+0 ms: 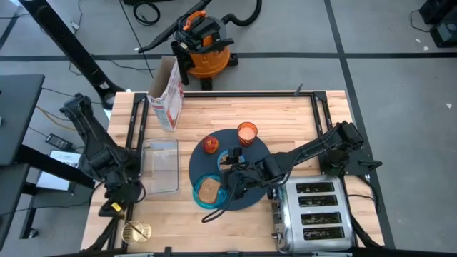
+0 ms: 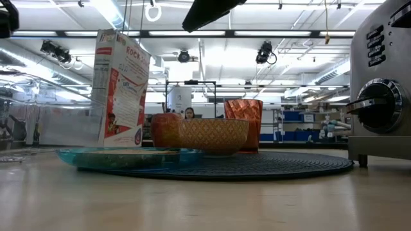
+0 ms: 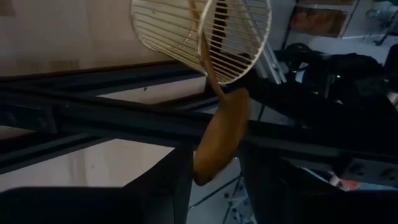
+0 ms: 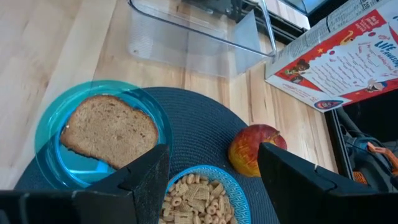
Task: Arrange a breakfast setting
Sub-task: Put the gold spoon on the blue tablemat right beside the blue bowl
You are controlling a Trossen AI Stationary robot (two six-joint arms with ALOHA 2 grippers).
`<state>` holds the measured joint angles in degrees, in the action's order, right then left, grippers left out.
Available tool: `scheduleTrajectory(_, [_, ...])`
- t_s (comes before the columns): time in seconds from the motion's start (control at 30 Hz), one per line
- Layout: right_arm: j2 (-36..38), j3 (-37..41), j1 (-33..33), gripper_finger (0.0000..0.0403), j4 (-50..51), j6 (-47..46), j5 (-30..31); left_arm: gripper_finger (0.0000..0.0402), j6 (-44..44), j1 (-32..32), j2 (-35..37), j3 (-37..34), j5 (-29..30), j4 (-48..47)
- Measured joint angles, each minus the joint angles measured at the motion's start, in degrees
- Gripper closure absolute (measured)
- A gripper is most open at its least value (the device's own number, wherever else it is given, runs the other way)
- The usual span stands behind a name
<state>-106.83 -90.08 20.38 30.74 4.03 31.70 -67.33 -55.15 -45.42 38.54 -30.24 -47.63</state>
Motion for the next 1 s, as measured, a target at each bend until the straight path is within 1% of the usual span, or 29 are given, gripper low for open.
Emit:
scheduleTrajectory(0.13, [0.0, 0.0, 0.0, 0.0155, 0.0, -0.02, 0.02, 0.029, -0.9, -0.4, 0.04, 0.0, 0.02, 1.43])
scheduleTrajectory(0.27, [0.0, 0.0, -0.13, 0.0155, 0.0, -0.02, 0.02, 0.0329, -1.31, -0.38, 0.05, 0.0, 0.03, 3.11])
scheduleTrajectory(0.4, [0.0, 0.0, -0.28, 0.0155, -0.04, -0.04, 0.04, 0.0357, -2.32, -0.38, 0.16, 0.09, -1.3, 4.84])
scheduleTrajectory(0.5, [0.0, 0.0, -0.33, 0.0155, -0.05, -0.04, 0.07, 0.0363, -3.76, -0.38, 0.17, 0.11, -1.82, 6.06])
scheduleTrajectory(0.7, [0.0, 0.0, -0.33, 0.0155, -0.07, -0.07, 0.11, 0.036, -7.92, -0.38, 0.08, 0.04, -2.48, 8.32])
scheduleTrajectory(0.9, [0.0, 0.0, -0.33, 0.0155, -0.07, -0.05, 0.15, 0.0361, -14.88, -0.35, 0.1, 0.0, -6.42, 12.58])
scheduleTrajectory(1.0, [0.0, 0.0, -0.33, 0.0155, -0.09, -0.07, 0.15, 0.0368, -17.57, -0.35, 0.15, 0.0, -7.88, 14.18])
